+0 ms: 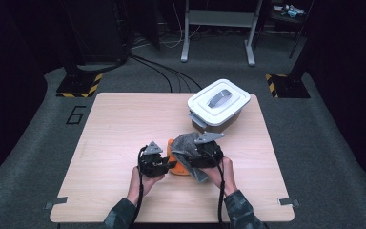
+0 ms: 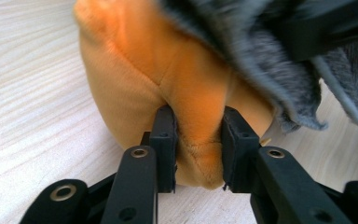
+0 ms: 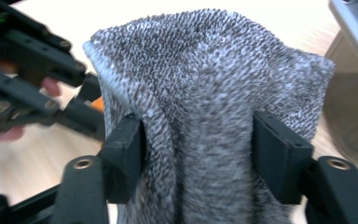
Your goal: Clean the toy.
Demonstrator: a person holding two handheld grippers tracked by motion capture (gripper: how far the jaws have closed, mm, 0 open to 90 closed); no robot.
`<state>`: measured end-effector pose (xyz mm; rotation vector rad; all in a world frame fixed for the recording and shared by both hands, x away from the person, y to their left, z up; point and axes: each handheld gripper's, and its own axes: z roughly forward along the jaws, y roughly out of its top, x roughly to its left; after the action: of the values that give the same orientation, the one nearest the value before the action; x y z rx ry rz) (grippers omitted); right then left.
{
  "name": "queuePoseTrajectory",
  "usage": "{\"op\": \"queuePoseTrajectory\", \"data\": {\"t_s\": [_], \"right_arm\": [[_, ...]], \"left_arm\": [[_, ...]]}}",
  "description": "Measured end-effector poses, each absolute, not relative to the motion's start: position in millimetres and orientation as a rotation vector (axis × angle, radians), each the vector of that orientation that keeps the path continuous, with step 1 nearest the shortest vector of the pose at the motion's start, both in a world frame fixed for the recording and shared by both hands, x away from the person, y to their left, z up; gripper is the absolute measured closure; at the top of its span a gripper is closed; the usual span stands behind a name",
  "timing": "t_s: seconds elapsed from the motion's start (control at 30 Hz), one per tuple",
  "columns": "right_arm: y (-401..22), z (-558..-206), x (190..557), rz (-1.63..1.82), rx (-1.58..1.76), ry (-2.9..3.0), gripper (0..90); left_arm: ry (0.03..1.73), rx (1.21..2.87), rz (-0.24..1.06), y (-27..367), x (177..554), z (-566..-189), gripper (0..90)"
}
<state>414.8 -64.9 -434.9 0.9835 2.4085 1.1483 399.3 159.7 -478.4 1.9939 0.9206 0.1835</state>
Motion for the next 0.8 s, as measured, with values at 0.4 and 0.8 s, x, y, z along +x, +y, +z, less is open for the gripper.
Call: {"op": "queuePoseTrajectory", "data": {"t_s": [0.4,0.8], "right_arm": [[-80.2,-447.6,423.4,0.991,1.114,2.317,76.8],[-48.8,-405.8,422.4,1.097,0.966,2.373,76.2]], "left_arm": [[0.913,1.982,0.19,164.3,397.7,-484.2,72.4],[0.856,2.041,0.224,155.3,394.6,-477.3,72.3]]}}
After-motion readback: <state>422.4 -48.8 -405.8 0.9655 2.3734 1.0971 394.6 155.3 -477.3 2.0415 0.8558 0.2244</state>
